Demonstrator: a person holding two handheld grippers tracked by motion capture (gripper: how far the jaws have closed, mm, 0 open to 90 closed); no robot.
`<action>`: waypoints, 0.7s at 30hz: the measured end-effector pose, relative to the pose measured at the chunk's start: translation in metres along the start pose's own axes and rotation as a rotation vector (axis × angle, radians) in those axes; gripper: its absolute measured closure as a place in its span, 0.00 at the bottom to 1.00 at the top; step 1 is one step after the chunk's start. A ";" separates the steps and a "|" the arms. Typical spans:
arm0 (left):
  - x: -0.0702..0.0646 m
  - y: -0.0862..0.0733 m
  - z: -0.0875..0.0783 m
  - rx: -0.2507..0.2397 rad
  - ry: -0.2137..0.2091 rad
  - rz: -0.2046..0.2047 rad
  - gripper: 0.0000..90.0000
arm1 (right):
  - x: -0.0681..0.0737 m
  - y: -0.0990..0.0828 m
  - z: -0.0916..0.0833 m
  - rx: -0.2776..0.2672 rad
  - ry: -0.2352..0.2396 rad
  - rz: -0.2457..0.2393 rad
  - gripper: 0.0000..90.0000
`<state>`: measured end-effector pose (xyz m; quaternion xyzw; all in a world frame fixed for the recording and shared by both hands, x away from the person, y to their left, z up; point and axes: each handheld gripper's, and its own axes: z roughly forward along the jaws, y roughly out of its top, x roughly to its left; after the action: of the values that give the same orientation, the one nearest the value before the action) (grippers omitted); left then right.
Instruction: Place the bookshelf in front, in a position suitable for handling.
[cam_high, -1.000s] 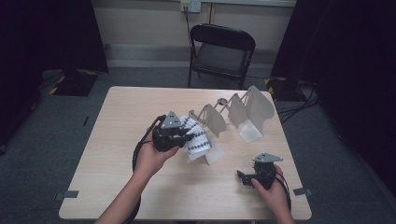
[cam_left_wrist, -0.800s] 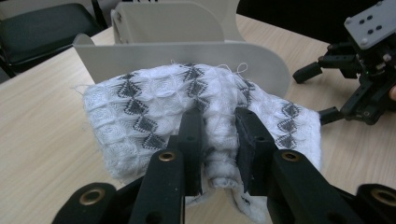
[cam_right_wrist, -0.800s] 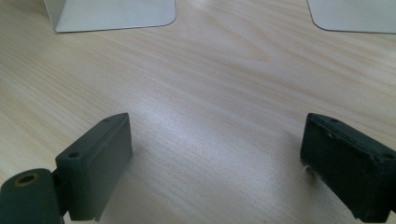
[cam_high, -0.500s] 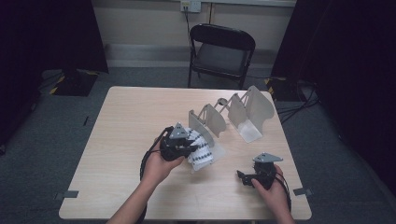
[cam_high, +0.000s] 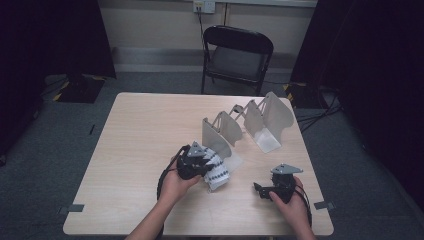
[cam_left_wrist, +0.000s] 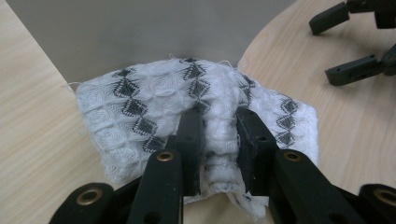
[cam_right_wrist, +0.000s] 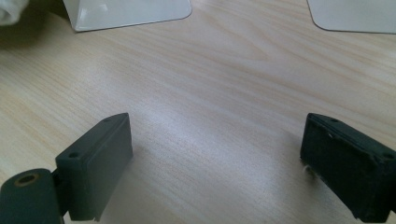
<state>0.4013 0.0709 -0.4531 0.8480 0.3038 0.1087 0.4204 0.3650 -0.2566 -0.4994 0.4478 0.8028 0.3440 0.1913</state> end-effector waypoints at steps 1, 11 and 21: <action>0.000 -0.002 0.002 0.011 0.006 -0.002 0.80 | 0.000 0.000 0.000 0.000 0.000 0.000 0.10; 0.003 -0.018 0.017 0.034 0.010 -0.028 0.80 | 0.000 0.000 0.000 0.000 0.000 0.000 0.10; 0.004 -0.017 0.014 0.027 -0.008 -0.047 0.79 | 0.000 0.000 0.000 0.000 0.000 0.000 0.10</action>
<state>0.4035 0.0727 -0.4756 0.8466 0.3234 0.0913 0.4127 0.3650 -0.2566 -0.4994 0.4478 0.8028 0.3441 0.1914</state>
